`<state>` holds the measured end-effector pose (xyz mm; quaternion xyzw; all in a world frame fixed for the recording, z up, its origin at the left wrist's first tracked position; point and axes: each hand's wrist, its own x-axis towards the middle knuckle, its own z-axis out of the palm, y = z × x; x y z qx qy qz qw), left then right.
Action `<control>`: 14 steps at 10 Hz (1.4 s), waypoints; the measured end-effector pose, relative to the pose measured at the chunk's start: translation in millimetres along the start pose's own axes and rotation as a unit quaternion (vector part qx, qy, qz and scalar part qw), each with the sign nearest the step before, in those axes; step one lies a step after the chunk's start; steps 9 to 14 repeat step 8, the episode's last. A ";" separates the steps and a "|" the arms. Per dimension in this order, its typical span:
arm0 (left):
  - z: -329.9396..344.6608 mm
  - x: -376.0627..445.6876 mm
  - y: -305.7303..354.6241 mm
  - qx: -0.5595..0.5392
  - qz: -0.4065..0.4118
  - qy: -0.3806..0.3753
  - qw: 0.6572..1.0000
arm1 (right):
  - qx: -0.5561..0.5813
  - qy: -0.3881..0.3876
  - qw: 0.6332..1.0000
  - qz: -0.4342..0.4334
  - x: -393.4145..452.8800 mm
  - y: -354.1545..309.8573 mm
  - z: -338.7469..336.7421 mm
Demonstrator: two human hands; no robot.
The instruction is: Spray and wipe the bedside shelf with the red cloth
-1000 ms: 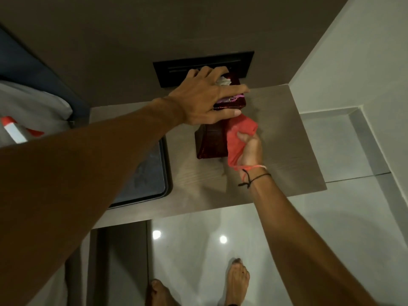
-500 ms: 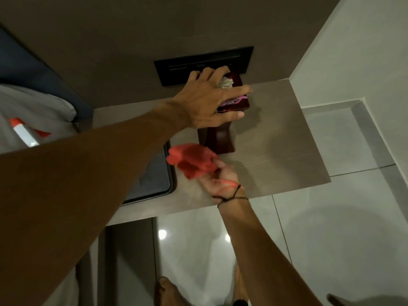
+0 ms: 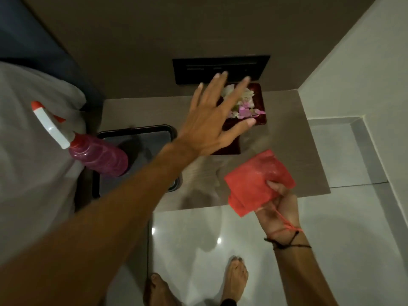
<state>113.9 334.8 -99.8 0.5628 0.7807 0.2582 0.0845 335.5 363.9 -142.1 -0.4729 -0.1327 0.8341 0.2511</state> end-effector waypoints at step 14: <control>-33.6 -114.2 -68.0 -0.275 -0.535 -0.052 0.797 | -0.598 -0.113 0.793 -0.039 52.5 93.9 161.2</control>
